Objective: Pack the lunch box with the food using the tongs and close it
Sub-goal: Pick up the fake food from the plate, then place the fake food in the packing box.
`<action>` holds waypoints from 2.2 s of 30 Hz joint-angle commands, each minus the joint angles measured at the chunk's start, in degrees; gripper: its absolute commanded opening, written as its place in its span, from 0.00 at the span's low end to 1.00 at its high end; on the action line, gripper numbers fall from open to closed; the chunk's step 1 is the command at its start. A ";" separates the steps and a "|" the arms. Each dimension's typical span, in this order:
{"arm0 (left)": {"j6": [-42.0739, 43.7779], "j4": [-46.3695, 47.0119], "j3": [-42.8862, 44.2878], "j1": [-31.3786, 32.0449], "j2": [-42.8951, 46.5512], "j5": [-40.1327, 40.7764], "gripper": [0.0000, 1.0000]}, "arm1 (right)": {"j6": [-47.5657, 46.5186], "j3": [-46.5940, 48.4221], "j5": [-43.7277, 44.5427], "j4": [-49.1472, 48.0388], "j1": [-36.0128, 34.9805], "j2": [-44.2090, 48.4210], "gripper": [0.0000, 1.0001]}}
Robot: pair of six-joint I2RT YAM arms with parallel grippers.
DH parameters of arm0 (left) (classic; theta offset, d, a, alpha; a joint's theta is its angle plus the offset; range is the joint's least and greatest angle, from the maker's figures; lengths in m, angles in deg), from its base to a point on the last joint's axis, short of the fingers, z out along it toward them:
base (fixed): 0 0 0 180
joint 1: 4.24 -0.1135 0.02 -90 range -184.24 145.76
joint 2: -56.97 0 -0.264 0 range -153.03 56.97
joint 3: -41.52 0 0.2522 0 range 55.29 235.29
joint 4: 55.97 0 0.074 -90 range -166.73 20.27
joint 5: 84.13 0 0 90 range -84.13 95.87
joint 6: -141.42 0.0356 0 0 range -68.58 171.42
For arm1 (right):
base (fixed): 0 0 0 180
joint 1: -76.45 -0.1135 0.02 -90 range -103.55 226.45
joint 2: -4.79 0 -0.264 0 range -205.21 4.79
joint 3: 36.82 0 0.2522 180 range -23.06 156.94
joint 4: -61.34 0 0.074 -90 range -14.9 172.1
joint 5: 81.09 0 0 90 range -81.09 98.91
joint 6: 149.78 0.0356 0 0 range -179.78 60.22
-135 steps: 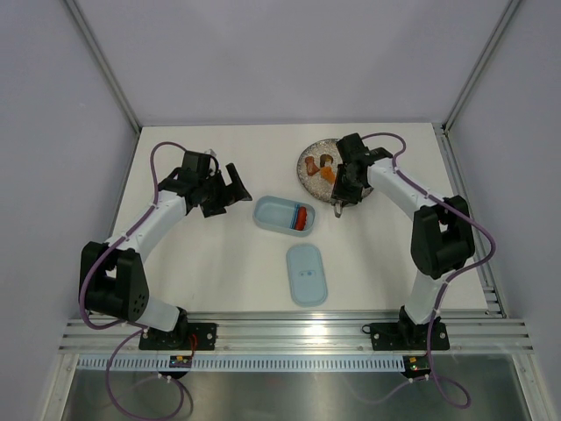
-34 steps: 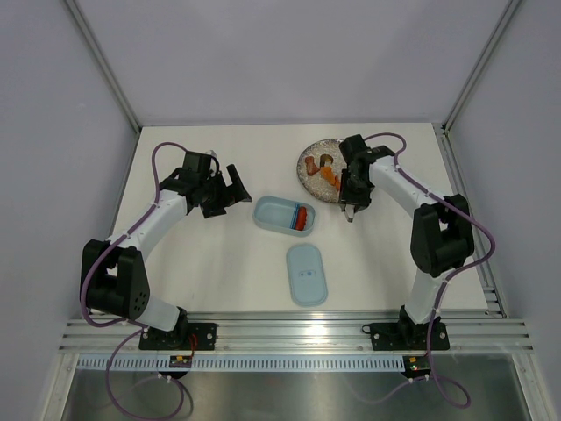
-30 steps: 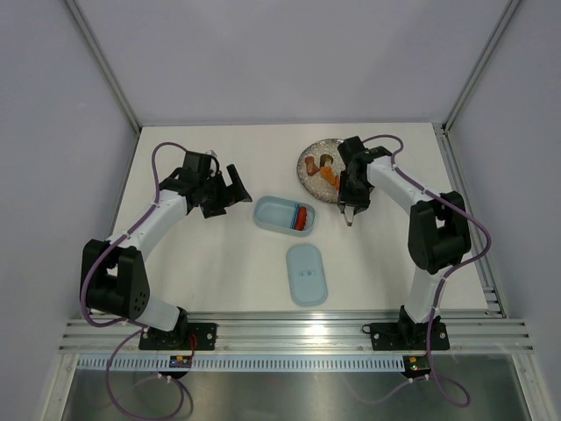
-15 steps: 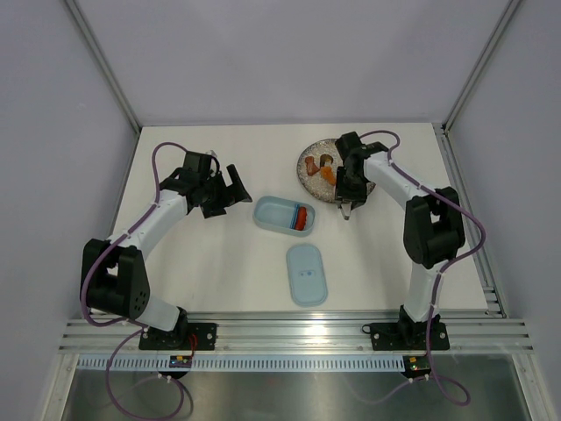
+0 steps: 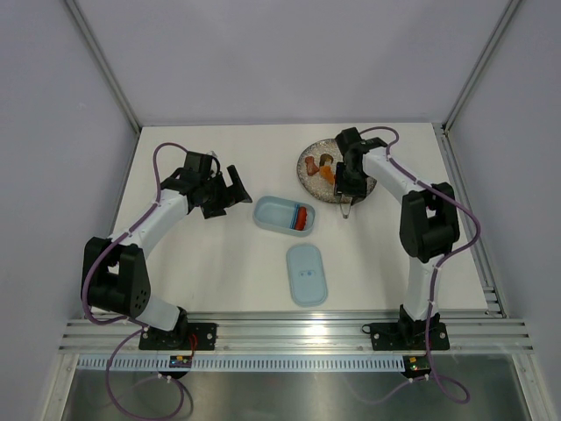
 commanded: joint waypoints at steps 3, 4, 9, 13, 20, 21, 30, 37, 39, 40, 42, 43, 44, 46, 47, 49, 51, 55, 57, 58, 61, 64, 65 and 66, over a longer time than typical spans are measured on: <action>0.57 0.45 1.52 -0.02 -0.24 1.17 0.99 | -1.87 3.54 0.08 -0.17 0.68 -1.69 0.51; 0.57 0.45 1.52 0.06 -0.16 1.17 0.99 | -1.87 3.89 -0.01 -0.08 0.68 -2.04 0.51; 0.57 0.36 1.35 -0.02 -0.07 1.26 0.99 | -2.40 4.24 -0.18 -0.08 0.68 -2.31 0.47; 0.48 0.54 1.35 -0.02 -0.07 1.08 0.99 | -2.48 3.37 -0.71 -0.26 0.68 -0.73 0.33; 0.30 0.71 1.61 -0.02 -0.24 0.64 0.99 | -2.22 1.26 -1.41 -0.70 0.68 2.52 0.20; 0.30 0.80 1.61 0.06 -0.24 0.64 0.99 | -2.13 0.99 -1.50 -0.69 0.68 3.13 0.18; 0.30 0.98 1.96 -0.02 -0.42 0.03 0.99 | -1.96 -1.03 -2.56 -0.34 0.68 7.09 0.07; 0.13 1.15 2.14 -0.02 -0.68 -0.50 0.99 | -1.87 -1.38 -3.70 -0.52 0.68 8.41 0.06; 0.13 1.15 2.14 -0.02 -0.77 -0.50 0.99 | -1.52 -1.38 -3.96 -0.34 0.59 9.02 0.05; 0.13 0.89 2.31 0.06 -0.86 -0.50 0.99 | -1.34 -1.29 -4.05 -0.26 0.68 9.29 0.05; 0.04 0.72 2.40 0.06 -1.03 -0.15 0.99 | -1.25 -1.47 -4.40 -0.17 0.68 10.34 0.04; -0.05 0.54 2.40 0.06 -1.12 -0.23 0.99 | -1.17 -1.47 -4.40 -0.17 0.50 10.87 0.04; -0.05 0.54 2.40 0.06 -1.38 -0.32 0.99 | -1.17 -1.56 -4.40 -0.08 0.41 11.22 0.04; -0.31 0.63 2.49 -0.02 -1.39 -0.24 0.99 | -1.08 -2.08 -5.98 -0.08 -0.37 12.98 0.04; -0.40 0.63 2.67 -0.02 -1.47 -0.23 0.99 | -1.08 -2.35 -6.16 0.01 -0.73 14.12 0.04; -0.49 0.45 2.93 -0.02 -1.56 -0.15 0.99 | -0.82 -2.44 -5.99 0.36 -1.52 14.91 0.04; -0.57 0.36 3.28 -0.46 -1.74 -0.23 0.99 | -0.64 -2.35 -5.29 0.71 -3.62 15.88 0.04; -0.49 -0.43 3.81 -1.42 -1.65 -0.41 0.99 | 0.24 -1.30 -4.67 1.59 -8.45 16.24 0.04; -0.49 -0.87 3.90 -1.95 -1.30 -0.50 0.99 | 0.85 -0.51 -3.17 1.68 -11.96 15.89 0.04; -0.40 -1.04 3.90 -2.65 -1.12 -0.58 0.99 | 1.12 -0.24 -3.00 1.94 -13.02 15.71 0.04; -0.31 -1.57 3.81 -4.15 -0.07 -0.76 0.99 | 2.00 0.46 -3.08 1.51 -16.81 14.48 0.04; -0.14 -1.92 3.55 -5.29 1.07 -0.76 0.99 | 2.44 1.25 -3.61 1.06 -19.44 12.20 0.04; -0.14 -2.10 3.55 -5.56 1.34 -0.85 0.99 | 2.52 1.52 -3.61 0.98 -19.97 11.67 0.04; -0.05 -2.19 3.55 -5.65 1.51 -0.85 0.99 | 2.61 1.78 -3.70 0.89 -20.41 11.14 0.05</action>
